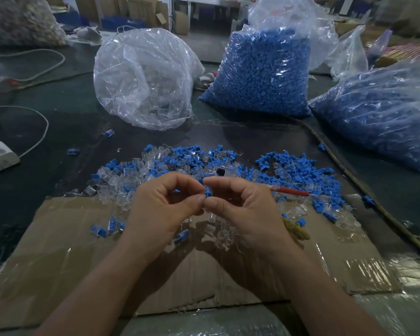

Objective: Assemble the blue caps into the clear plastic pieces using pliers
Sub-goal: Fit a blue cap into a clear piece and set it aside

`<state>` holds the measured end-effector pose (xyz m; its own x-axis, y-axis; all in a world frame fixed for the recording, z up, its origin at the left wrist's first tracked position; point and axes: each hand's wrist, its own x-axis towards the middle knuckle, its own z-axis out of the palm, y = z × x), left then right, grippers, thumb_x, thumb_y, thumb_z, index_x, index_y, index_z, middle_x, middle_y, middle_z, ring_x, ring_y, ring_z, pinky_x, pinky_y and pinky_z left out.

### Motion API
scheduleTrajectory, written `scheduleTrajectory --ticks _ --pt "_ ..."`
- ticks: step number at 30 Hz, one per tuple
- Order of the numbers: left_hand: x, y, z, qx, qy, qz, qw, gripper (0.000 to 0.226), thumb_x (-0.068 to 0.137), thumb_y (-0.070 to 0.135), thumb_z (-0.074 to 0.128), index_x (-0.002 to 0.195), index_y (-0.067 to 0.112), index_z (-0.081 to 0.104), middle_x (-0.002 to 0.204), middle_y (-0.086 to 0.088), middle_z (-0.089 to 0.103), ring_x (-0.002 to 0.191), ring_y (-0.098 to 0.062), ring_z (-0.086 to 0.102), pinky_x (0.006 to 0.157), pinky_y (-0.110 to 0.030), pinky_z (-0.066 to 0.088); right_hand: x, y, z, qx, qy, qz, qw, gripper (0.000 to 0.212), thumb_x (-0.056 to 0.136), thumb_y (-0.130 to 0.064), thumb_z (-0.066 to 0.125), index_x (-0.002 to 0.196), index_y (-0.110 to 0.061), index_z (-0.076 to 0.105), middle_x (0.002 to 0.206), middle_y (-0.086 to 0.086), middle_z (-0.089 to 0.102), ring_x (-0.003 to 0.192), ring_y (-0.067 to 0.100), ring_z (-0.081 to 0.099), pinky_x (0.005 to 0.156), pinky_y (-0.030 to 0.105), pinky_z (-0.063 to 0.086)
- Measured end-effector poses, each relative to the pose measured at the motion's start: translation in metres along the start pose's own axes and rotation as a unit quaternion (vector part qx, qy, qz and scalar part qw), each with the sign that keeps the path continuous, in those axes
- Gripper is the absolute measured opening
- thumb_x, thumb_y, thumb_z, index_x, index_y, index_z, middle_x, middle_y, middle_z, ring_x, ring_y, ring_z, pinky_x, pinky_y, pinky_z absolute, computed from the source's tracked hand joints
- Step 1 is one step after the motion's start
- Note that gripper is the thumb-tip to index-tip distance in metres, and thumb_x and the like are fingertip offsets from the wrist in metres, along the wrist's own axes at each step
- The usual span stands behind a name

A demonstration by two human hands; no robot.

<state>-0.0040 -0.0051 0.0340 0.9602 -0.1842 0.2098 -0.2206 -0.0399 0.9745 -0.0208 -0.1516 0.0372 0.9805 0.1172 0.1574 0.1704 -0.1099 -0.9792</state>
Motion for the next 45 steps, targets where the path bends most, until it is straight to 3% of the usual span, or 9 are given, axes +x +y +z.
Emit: scheduleTrajectory --ticks 6,9,14,18,21,27,34,39,45 --pt "0.000 -0.001 -0.001 0.010 0.003 0.000 1.000 0.013 0.061 0.020 0.067 0.074 0.019 0.064 0.072 0.003 0.070 0.058 -0.010 0.067 0.056 -0.014 0.051 0.000 0.002 0.001 0.010 0.005 -0.011 1.000 0.030 0.061 -0.032 0.064 0.090 -0.031 0.062 0.078 -0.019 0.068 0.081 -0.003 0.063 0.068 0.009 0.048" --pt "0.000 -0.001 -0.001 -0.009 0.002 -0.012 1.000 0.013 0.061 0.018 0.066 0.073 0.016 0.064 0.069 0.001 0.070 0.057 -0.011 0.067 0.054 -0.015 0.051 0.000 0.004 0.001 0.013 -0.003 -0.012 1.000 0.029 0.062 -0.031 0.063 0.090 -0.032 0.061 0.079 -0.025 0.067 0.082 -0.005 0.063 0.067 0.008 0.047" --pt "0.000 0.001 -0.002 -0.036 -0.005 -0.044 0.998 0.012 0.061 0.015 0.066 0.071 0.009 0.063 0.062 -0.005 0.068 0.052 -0.013 0.064 0.050 -0.016 0.051 0.001 0.008 0.001 0.022 -0.012 -0.018 1.000 0.028 0.063 -0.028 0.066 0.090 -0.032 0.062 0.082 -0.019 0.069 0.081 0.000 0.065 0.067 0.011 0.049" --pt "0.003 0.001 -0.005 -0.080 -0.011 -0.103 0.991 0.007 0.065 0.003 0.065 0.070 0.004 0.061 0.057 -0.007 0.066 0.047 -0.014 0.061 0.046 -0.018 0.049 0.001 0.010 -0.002 0.006 -0.020 -0.058 0.998 0.038 0.065 -0.014 0.072 0.093 -0.039 0.066 0.092 -0.014 0.069 0.091 0.007 0.065 0.077 0.018 0.052" --pt "0.003 0.001 -0.006 -0.086 -0.014 -0.125 0.988 0.016 0.055 0.011 0.065 0.070 0.005 0.062 0.057 -0.007 0.066 0.046 -0.015 0.061 0.044 -0.019 0.049 0.002 0.013 -0.003 -0.044 -0.020 -0.108 0.993 0.036 0.073 0.000 0.069 0.101 -0.022 0.068 0.089 -0.013 0.069 0.088 0.008 0.066 0.077 0.020 0.052" --pt "0.002 0.002 -0.006 -0.099 -0.016 -0.144 0.984 0.012 0.053 0.010 0.065 0.065 0.008 0.064 0.058 -0.009 0.066 0.045 -0.017 0.061 0.043 -0.018 0.048 0.002 0.017 -0.003 -0.107 0.004 -0.158 0.982 0.034 0.074 -0.006 0.069 0.106 -0.016 0.063 0.086 -0.015 0.067 0.083 0.003 0.066 0.074 0.017 0.052" --pt "0.004 0.000 -0.005 -0.118 -0.024 -0.170 0.978 0.006 0.051 0.006 0.066 0.054 0.011 0.068 0.054 -0.011 0.064 0.042 -0.017 0.060 0.039 -0.018 0.046 0.005 0.021 -0.003 -0.174 0.029 -0.236 0.956 0.025 0.073 -0.009 0.070 0.098 -0.005 0.069 0.088 -0.003 0.070 0.081 0.002 0.065 0.073 0.014 0.051" --pt "0.004 -0.001 -0.005 -0.124 -0.024 -0.186 0.974 0.006 0.051 0.005 0.066 0.056 0.009 0.066 0.054 -0.012 0.064 0.042 -0.017 0.060 0.038 -0.019 0.047 0.005 0.022 -0.004 -0.214 0.032 -0.250 0.944 0.024 0.075 -0.015 0.068 0.096 -0.005 0.070 0.088 -0.001 0.069 0.084 0.003 0.064 0.074 0.012 0.051" --pt "0.005 0.001 -0.005 -0.130 -0.023 -0.193 0.972 0.011 0.056 0.000 0.065 0.066 0.001 0.060 0.052 -0.010 0.063 0.040 -0.016 0.058 0.038 -0.018 0.047 0.006 0.023 -0.003 -0.184 0.033 -0.238 0.953 0.029 0.074 -0.016 0.069 0.100 -0.005 0.068 0.091 -0.002 0.069 0.084 0.001 0.063 0.075 0.012 0.050"
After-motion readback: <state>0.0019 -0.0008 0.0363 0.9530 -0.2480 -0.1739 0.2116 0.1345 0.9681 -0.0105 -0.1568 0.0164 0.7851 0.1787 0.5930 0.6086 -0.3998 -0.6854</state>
